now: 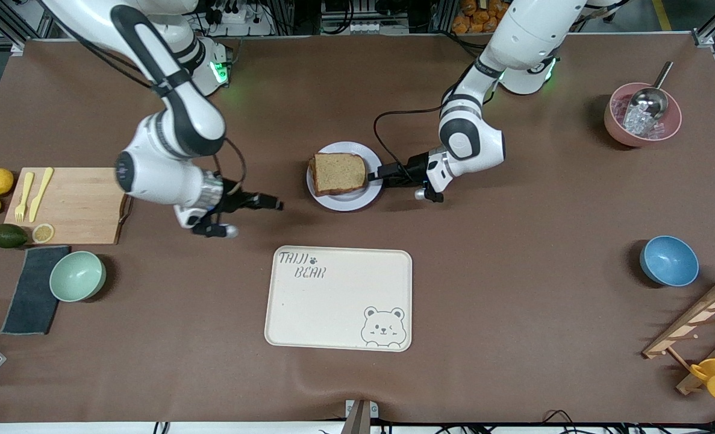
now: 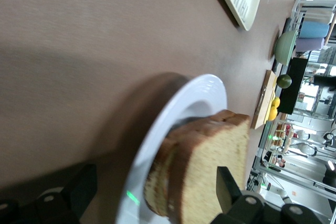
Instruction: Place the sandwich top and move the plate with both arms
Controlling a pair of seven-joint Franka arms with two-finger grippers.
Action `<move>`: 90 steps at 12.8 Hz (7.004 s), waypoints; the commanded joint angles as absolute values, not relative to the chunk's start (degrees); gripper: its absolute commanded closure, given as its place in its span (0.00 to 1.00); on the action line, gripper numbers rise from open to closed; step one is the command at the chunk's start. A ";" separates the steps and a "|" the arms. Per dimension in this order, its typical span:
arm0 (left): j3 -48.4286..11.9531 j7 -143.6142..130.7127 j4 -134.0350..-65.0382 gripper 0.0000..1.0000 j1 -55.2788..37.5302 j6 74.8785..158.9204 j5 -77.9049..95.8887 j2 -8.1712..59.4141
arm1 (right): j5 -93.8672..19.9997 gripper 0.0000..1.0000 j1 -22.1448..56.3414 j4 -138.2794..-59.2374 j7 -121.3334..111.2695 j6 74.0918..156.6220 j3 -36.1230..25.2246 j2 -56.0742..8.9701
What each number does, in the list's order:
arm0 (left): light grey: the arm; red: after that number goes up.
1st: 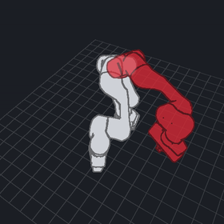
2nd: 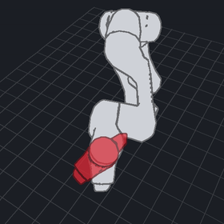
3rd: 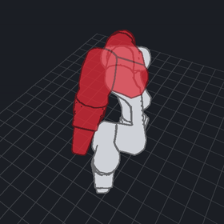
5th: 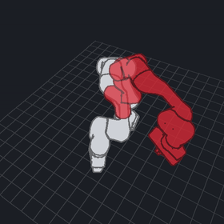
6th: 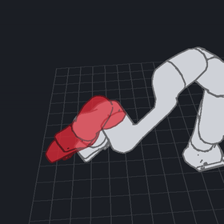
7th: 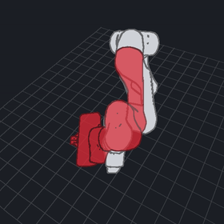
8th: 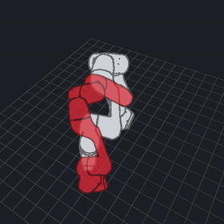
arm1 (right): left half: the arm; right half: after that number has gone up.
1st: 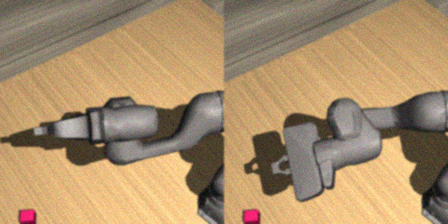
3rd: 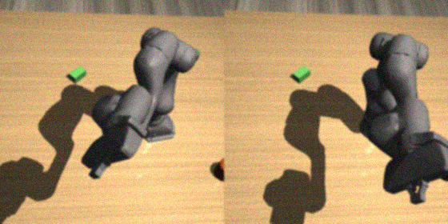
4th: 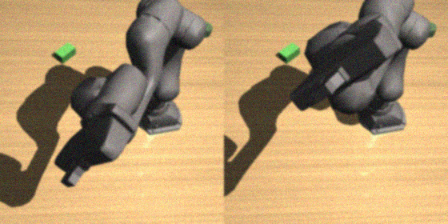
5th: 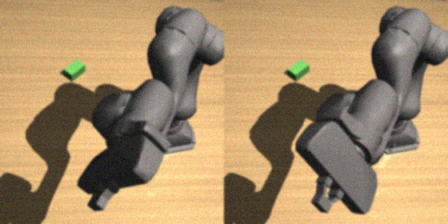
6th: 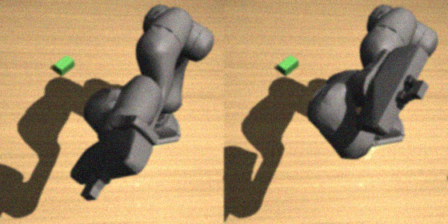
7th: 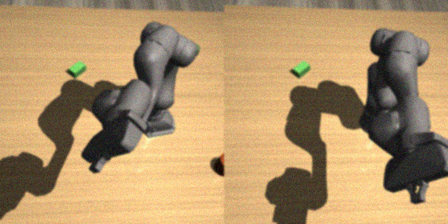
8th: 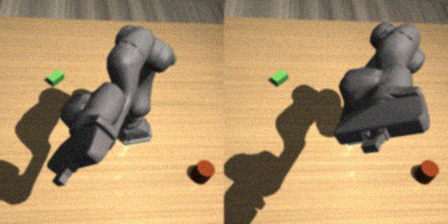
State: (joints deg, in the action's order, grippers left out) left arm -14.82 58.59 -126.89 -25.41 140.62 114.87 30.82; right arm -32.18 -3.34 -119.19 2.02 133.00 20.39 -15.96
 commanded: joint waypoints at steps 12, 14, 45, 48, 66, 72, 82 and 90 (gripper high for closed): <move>-16.61 62.05 -126.65 0.00 -26.19 141.33 121.02 30.59 | -13.65 0.00 -2.55 -88.01 -19.28 89.60 -9.40 -15.30; -17.14 62.40 -126.65 0.00 -26.19 142.20 121.55 30.59 | -9.51 0.00 -2.02 -80.89 -15.84 81.34 -9.23 -15.03; -17.23 63.29 -94.50 1.00 -22.06 161.72 124.10 43.41 | -0.35 0.00 -2.29 -87.19 -3.96 85.34 -0.88 -0.44; -17.14 62.75 -89.84 1.00 -22.50 161.81 123.84 47.45 | -0.35 0.00 -2.37 -87.19 -3.96 85.43 -0.97 -0.53; -11.86 63.28 -85.43 0.00 -26.72 174.61 119.36 48.96 | -0.44 0.00 -3.69 -87.19 -3.96 85.87 -1.05 -1.05; -14.32 63.19 -90.26 0.00 -26.46 186.05 119.36 41.67 | -0.35 0.00 -5.88 -86.57 -9.92 85.96 -1.14 -2.28; -13.71 63.63 -90.70 0.00 -16.17 184.31 103.37 40.08 | -0.44 0.00 -5.36 -86.66 -2.82 85.69 -0.88 -1.93; -13.11 63.37 -100.01 0.00 -8.61 171.93 86.84 35.95 | -0.44 0.00 -5.27 -86.75 -2.72 85.52 -0.70 -1.67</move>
State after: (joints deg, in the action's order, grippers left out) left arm -13.86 63.02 -95.59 -8.68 174.40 88.57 40.10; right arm -1.10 -5.12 -86.35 -3.89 85.48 -1.21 -2.51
